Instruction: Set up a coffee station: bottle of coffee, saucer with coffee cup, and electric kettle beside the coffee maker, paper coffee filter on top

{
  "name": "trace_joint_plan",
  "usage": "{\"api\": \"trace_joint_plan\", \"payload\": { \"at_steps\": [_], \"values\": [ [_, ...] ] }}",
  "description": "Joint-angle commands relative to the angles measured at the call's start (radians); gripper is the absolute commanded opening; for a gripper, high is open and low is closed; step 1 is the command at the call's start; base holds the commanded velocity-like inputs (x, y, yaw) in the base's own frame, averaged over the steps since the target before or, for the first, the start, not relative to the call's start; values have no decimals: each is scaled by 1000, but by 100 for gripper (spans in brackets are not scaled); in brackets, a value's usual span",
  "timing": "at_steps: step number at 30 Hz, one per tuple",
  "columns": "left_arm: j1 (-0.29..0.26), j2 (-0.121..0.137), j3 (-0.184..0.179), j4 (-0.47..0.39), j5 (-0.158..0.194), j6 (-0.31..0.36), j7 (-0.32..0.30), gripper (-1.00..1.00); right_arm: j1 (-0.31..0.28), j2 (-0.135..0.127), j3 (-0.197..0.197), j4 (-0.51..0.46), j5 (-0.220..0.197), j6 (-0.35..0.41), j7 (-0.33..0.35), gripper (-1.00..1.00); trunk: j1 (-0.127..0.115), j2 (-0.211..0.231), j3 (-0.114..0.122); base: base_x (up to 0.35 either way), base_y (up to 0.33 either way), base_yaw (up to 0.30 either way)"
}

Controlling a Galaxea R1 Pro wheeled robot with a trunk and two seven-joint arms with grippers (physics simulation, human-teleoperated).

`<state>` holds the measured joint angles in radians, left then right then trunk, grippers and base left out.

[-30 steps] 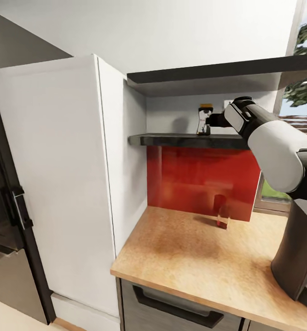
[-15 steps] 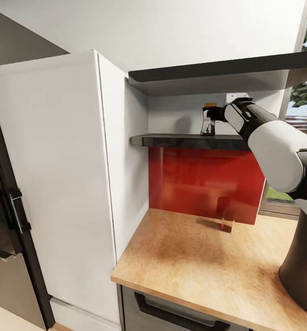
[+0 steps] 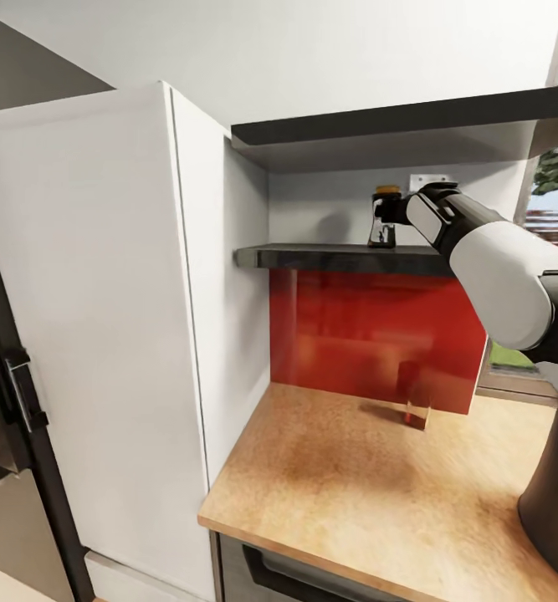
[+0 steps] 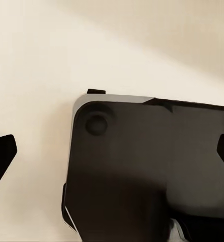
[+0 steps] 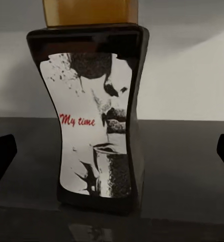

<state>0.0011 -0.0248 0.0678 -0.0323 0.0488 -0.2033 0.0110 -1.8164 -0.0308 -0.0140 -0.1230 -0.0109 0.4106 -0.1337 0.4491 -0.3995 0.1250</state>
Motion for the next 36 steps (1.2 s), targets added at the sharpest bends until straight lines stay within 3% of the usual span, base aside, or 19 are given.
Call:
{"api": "trace_joint_plan", "payload": {
  "at_steps": [1,36],
  "values": [
    [0,0,6,0,3,-2,0,100,0,0,-1,-1,-1,5,-3,100,1,0,0,302,0,0],
    [2,2,6,11,3,-2,1,100,0,-1,-1,0,-1,5,-4,100,1,0,0,96,0,0]
  ]
}}
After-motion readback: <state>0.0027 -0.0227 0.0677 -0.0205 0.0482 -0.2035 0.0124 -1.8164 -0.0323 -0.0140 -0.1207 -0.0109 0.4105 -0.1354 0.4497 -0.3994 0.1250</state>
